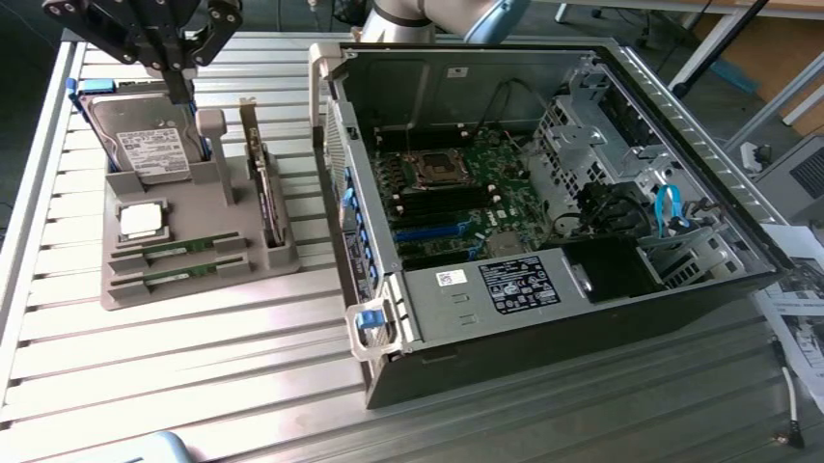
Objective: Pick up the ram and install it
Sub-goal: 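Reach for the ram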
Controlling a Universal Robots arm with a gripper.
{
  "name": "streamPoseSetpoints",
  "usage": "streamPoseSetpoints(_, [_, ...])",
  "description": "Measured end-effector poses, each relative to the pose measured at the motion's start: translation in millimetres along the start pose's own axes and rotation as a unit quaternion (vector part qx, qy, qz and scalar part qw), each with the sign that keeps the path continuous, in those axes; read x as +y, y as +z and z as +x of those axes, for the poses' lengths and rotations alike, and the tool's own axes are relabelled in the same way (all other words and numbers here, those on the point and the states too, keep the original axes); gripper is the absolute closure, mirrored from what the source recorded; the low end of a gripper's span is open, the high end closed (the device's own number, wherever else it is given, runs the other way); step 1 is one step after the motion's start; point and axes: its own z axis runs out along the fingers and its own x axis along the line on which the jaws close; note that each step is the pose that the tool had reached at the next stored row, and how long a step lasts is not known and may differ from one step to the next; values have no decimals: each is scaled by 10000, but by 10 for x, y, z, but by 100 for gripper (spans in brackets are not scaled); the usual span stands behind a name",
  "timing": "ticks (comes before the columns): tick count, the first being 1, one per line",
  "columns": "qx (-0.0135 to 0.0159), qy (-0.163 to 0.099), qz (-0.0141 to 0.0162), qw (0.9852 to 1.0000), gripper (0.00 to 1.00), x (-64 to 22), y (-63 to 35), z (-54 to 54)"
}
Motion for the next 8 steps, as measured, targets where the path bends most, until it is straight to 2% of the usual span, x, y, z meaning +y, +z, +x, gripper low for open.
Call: streamPoseSetpoints(8, [0,0,0,10000,90,-10,-3,124])
